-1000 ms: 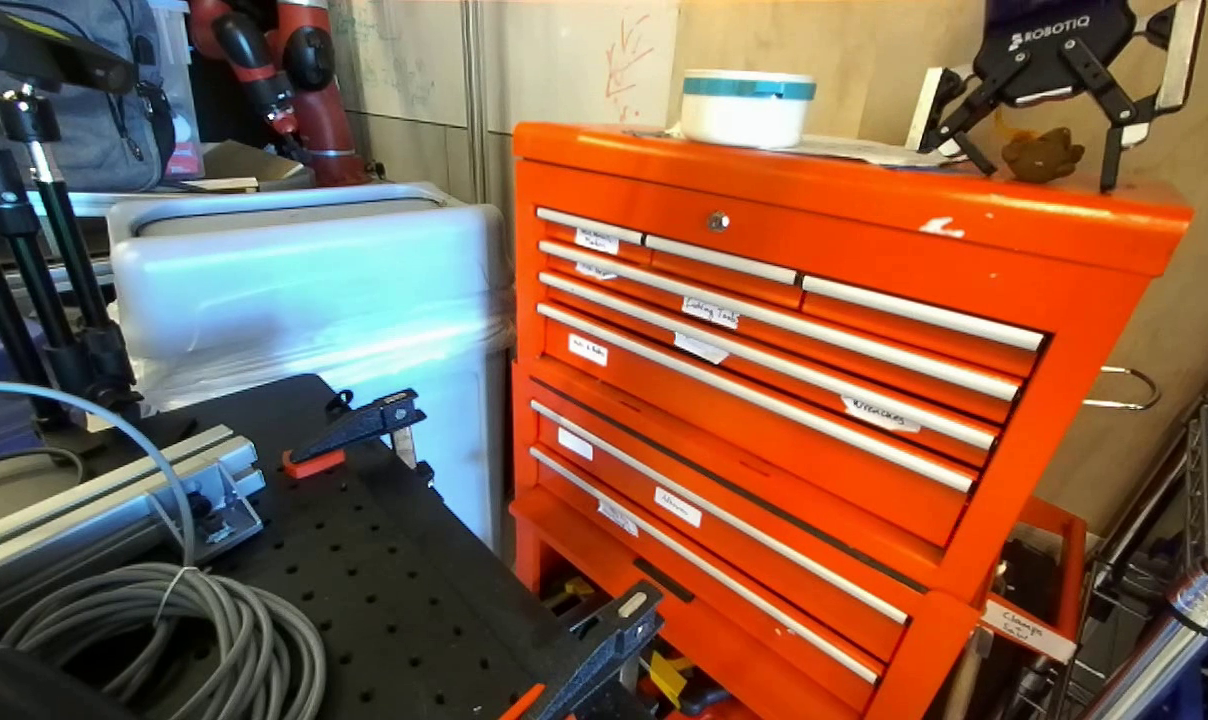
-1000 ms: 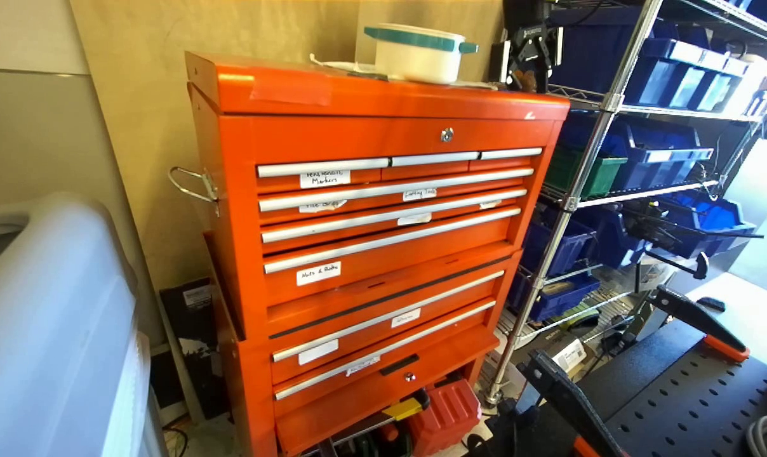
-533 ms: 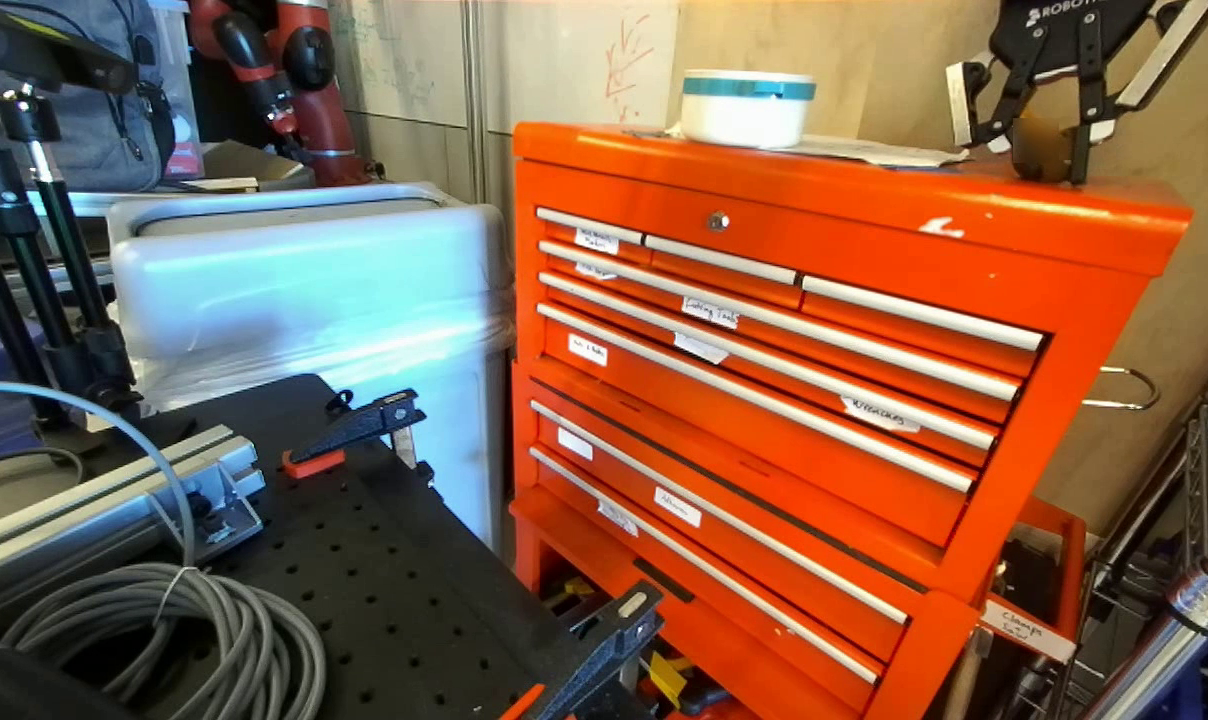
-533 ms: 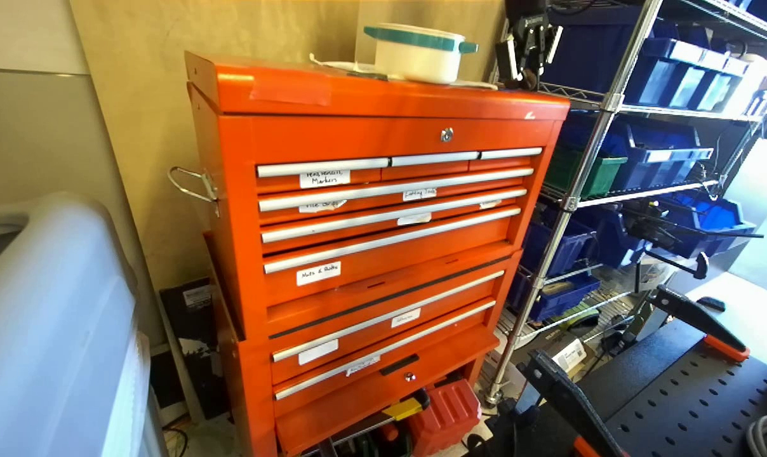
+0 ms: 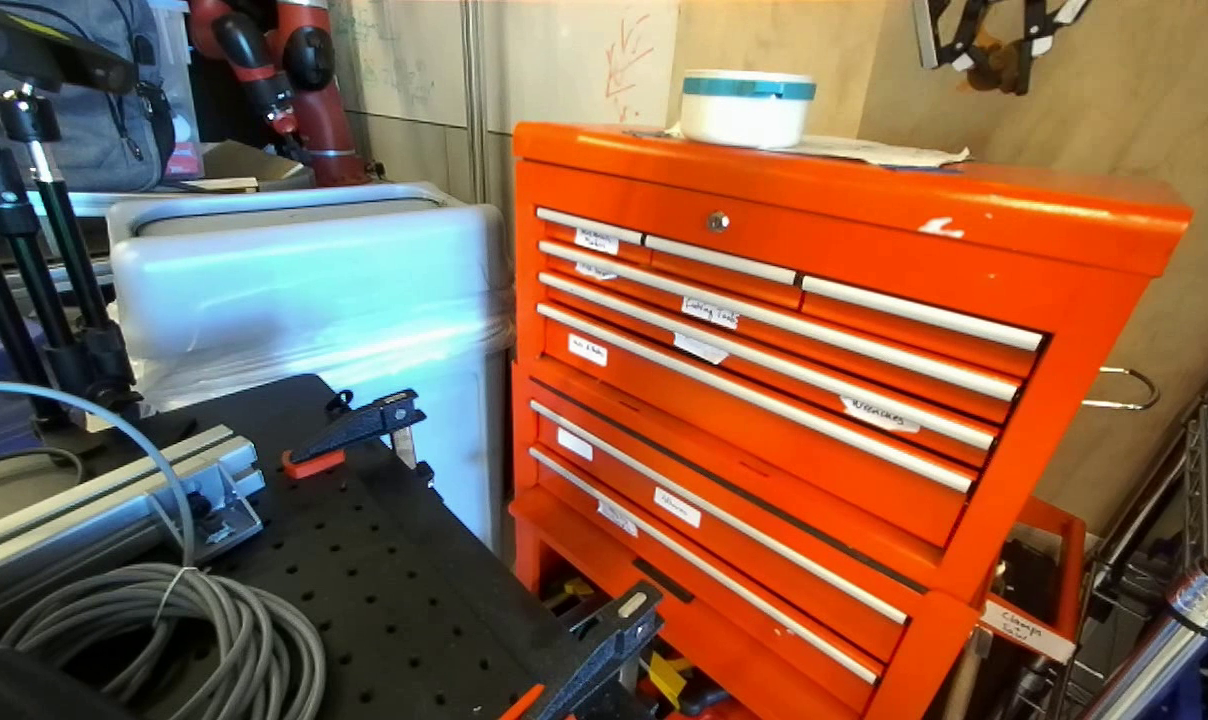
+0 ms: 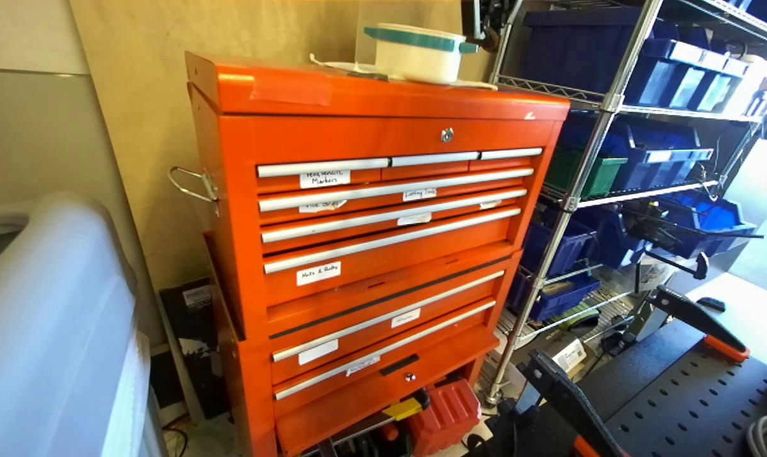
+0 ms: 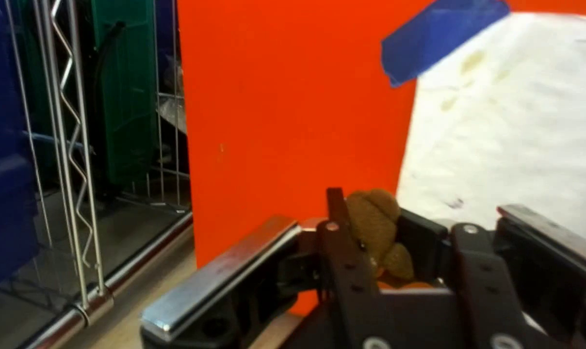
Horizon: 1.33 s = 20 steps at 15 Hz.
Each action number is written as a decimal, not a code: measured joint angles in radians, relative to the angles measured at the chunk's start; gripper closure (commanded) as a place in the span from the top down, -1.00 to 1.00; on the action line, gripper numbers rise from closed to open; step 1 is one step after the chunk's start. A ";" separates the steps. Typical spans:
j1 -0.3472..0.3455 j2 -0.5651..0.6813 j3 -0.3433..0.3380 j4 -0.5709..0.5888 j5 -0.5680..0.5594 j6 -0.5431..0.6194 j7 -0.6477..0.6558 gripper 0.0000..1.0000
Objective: Put the brown doll in the white bowl
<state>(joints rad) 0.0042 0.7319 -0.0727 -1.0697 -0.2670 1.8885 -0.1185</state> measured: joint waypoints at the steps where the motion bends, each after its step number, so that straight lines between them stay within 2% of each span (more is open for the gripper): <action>1: 0.008 0.000 0.014 0.021 0.008 -0.003 0.000 -0.93; 10: 0.044 -0.010 0.118 0.138 0.104 -0.052 -0.076 -0.93; 20: 0.043 -0.085 0.186 0.110 0.179 -0.149 -0.222 -0.93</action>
<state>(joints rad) 0.0471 0.6470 0.1136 -0.9596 -0.0876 1.7391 -0.3405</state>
